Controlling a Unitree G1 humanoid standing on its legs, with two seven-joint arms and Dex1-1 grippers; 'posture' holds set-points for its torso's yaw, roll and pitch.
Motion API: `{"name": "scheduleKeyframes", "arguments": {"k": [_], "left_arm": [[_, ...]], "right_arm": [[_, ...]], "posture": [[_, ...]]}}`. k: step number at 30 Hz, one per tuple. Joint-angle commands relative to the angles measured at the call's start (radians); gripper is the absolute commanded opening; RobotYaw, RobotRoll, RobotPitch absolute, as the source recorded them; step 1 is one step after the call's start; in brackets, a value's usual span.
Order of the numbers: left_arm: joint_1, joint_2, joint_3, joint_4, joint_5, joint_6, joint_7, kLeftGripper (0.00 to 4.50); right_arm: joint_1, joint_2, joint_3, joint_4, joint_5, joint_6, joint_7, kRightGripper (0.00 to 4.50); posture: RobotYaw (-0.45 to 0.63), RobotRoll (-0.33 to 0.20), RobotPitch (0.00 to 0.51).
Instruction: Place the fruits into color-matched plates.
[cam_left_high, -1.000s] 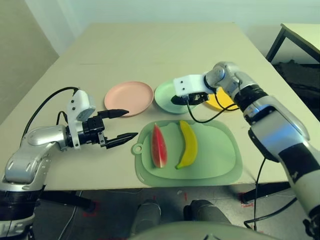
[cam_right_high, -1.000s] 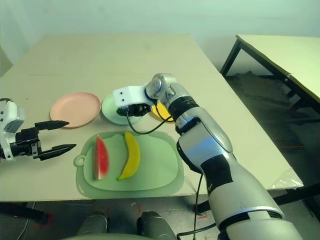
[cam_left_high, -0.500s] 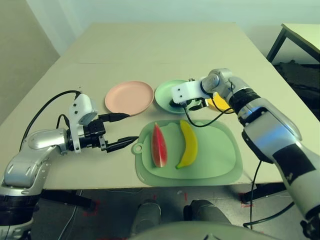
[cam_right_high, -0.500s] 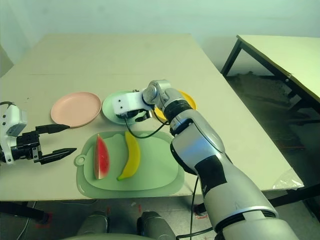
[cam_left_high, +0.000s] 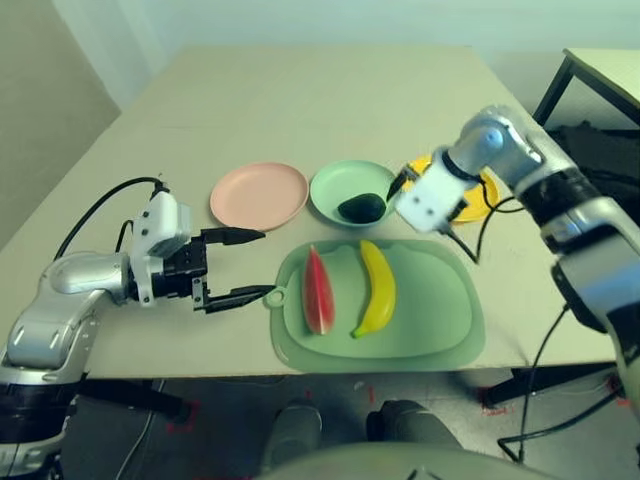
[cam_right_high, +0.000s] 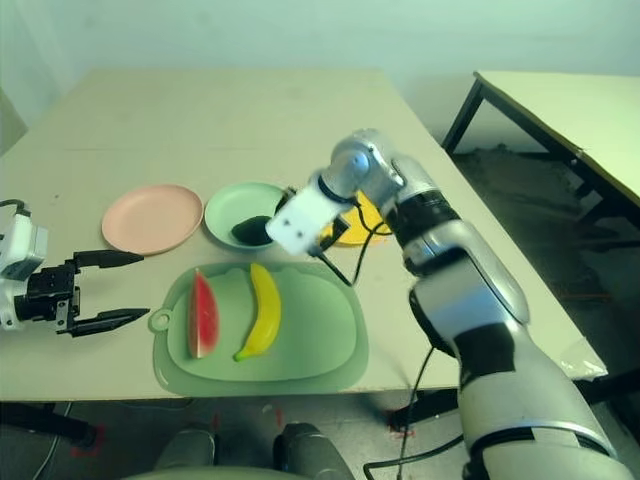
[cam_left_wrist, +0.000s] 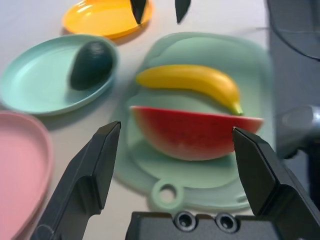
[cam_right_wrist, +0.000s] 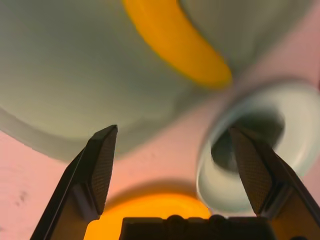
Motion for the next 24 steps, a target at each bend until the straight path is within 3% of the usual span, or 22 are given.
{"name": "scheduleKeyframes", "arguments": {"k": [1, 9, 24], "left_arm": [[-0.025, 0.013, -0.026, 0.000, -0.008, -0.003, -0.047, 4.50], [-0.027, -0.009, -0.068, -0.044, 0.004, -0.002, -0.052, 4.50], [0.028, -0.033, -0.068, -0.072, 0.013, -0.031, -0.013, 4.50]], "right_arm": [[0.015, -0.012, 0.050, -0.160, 0.060, 0.081, 0.011, 4.48], [0.075, 0.056, 0.063, -0.247, 0.028, 0.172, 0.005, 4.48], [0.080, 0.159, 0.144, 0.057, -0.195, -0.025, -0.098, 4.48]], "posture": [[0.07, 0.000, 0.027], [0.10, 0.000, 0.027], [0.13, 0.000, 0.032]]}}
